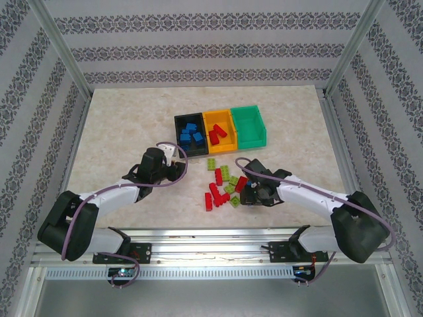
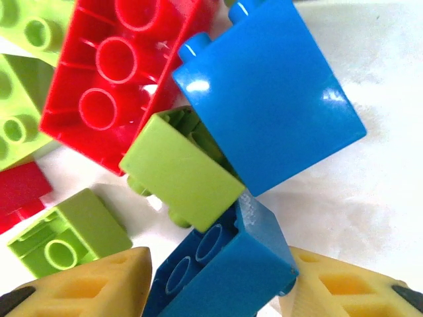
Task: Sort the legos into containers by color
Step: Pick up the lego from the bottom-center of the table.
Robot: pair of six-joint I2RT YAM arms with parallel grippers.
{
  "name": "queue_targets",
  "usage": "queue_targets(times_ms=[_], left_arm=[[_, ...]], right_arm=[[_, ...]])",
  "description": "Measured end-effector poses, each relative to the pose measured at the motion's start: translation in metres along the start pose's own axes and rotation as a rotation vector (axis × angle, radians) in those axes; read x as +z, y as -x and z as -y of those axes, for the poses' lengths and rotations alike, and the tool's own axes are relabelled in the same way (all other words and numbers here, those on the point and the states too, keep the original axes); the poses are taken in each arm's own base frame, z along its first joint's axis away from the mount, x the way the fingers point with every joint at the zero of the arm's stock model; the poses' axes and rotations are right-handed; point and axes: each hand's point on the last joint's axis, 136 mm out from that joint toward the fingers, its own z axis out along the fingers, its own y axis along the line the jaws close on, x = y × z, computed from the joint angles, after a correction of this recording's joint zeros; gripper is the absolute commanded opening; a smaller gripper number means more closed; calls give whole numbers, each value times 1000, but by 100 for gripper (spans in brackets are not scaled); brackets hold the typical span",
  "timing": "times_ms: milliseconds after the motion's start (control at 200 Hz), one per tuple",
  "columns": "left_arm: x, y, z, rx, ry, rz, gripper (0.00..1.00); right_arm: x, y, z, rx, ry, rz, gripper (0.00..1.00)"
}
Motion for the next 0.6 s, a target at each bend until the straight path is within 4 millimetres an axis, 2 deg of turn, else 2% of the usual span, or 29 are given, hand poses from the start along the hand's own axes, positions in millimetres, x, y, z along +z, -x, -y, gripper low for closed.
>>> queue_targets(times_ms=[145, 375, 475, 605], left_arm=[[-1, 3, -6, 0, 35, 13, 52], [-8, 14, -9, 2, 64, 57, 52], [-9, 14, -12, 1, 76, 59, 52], [-9, 12, -13, 0, 79, 57, 52]], right_arm=[[-6, 5, -4, -11, 13, 17, 43], [-8, 4, -4, -18, 12, 16, 40], [-8, 5, -3, -24, 6, 19, 49], [-5, 4, -2, -23, -7, 15, 54]])
